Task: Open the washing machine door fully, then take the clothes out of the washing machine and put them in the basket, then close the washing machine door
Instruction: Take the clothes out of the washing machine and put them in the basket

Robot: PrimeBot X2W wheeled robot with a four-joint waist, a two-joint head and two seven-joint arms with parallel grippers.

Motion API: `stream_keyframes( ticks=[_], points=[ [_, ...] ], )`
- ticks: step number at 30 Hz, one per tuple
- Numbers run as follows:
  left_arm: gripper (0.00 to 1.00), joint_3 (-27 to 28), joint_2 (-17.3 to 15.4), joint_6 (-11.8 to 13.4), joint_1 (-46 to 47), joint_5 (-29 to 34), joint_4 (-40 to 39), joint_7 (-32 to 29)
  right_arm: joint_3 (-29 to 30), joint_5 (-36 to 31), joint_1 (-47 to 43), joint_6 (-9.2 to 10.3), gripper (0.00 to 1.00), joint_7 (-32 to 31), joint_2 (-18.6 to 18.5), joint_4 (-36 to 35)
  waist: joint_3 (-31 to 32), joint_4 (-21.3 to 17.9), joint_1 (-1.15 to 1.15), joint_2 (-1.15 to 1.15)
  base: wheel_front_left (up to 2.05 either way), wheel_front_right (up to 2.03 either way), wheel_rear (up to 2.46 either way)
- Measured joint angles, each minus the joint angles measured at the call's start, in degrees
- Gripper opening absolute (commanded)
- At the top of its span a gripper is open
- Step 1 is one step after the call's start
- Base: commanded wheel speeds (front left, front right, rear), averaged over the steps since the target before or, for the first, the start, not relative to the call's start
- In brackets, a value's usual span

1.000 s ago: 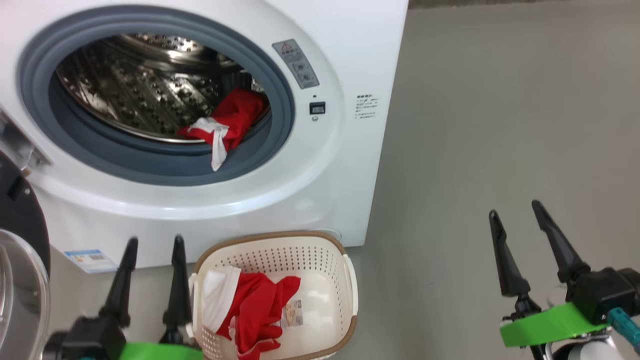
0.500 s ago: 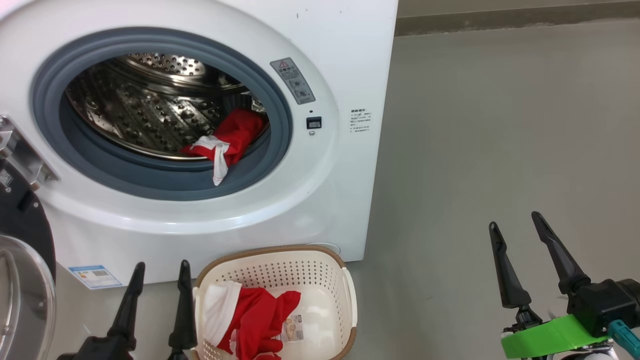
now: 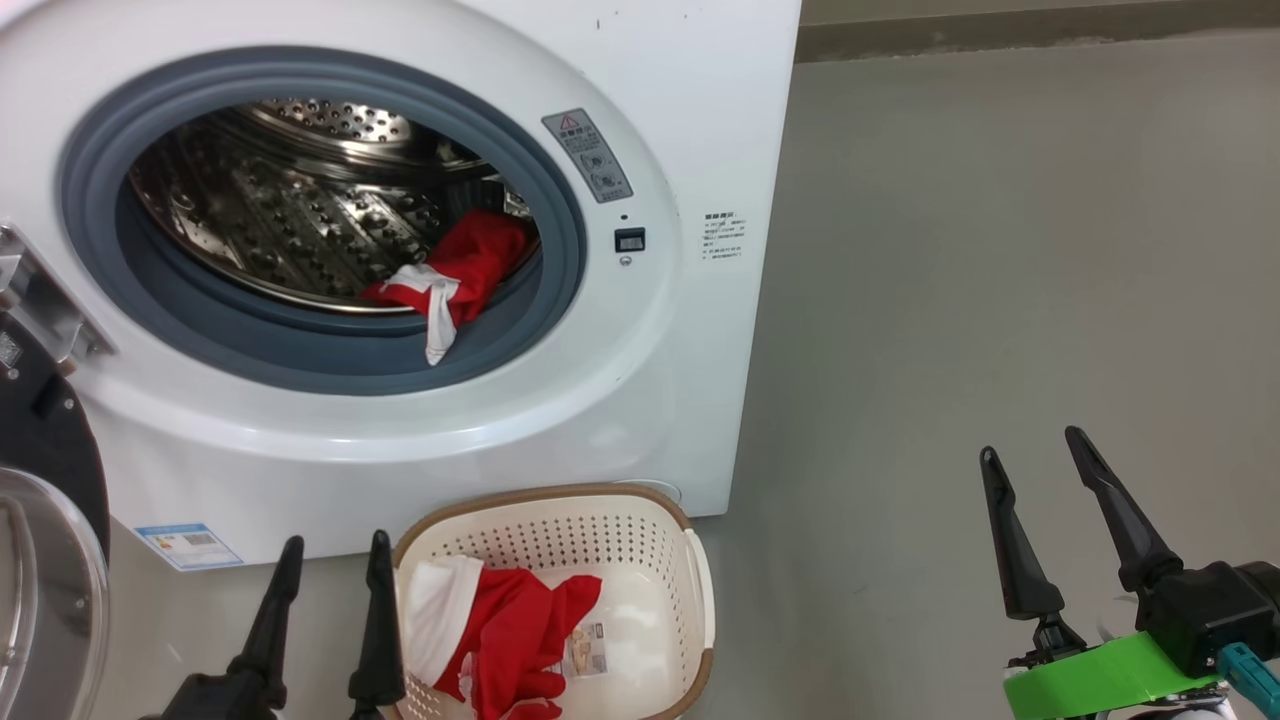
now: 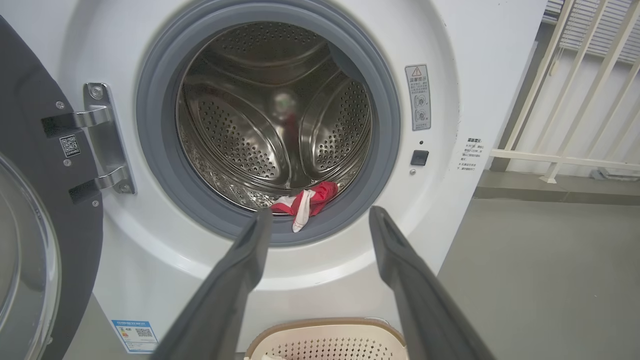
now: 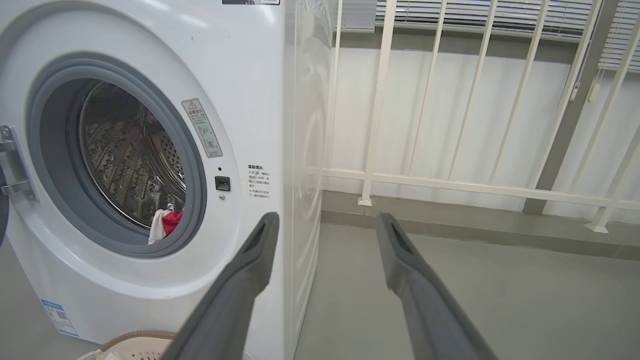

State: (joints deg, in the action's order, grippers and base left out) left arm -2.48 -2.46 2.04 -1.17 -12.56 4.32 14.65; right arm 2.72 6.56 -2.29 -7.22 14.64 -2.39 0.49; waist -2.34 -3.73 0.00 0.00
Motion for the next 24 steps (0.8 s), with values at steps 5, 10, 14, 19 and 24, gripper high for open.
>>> stream_keyframes(
  ticks=[5,10,14,19,24],
  points=[
    [1.0,-0.2,0.0,1.1,0.8,-0.7,1.1,0.0,0.0,0.0,0.0,0.0,1.0,0.0,0.0,-0.1,-1.0,0.0,0.0,0.0,0.0,0.0,0.0],
    [1.0,-0.2,0.0,1.5,3.7,-1.9,2.0,0.0,-0.1,0.0,0.1,0.0,1.0,0.0,0.0,-0.5,-2.3,0.1,0.0,0.0,0.0,0.0,0.0],
    [1.0,-0.1,0.1,1.5,7.0,-2.5,3.8,0.0,-0.6,0.0,0.2,0.0,1.0,0.0,0.0,-0.7,-3.9,0.3,0.0,0.0,0.0,0.0,0.0],
    [1.0,0.4,0.1,0.8,12.2,-2.8,6.2,0.0,-1.2,0.0,2.0,0.0,1.0,0.0,0.0,-1.0,-6.5,0.6,0.0,0.0,0.0,0.0,0.0],
    [1.0,1.2,0.1,-0.6,17.8,-3.1,8.9,0.0,-1.4,0.0,3.3,0.0,1.0,0.0,0.0,-1.4,-9.5,0.8,0.0,0.0,0.0,0.0,0.0]
  ],
)
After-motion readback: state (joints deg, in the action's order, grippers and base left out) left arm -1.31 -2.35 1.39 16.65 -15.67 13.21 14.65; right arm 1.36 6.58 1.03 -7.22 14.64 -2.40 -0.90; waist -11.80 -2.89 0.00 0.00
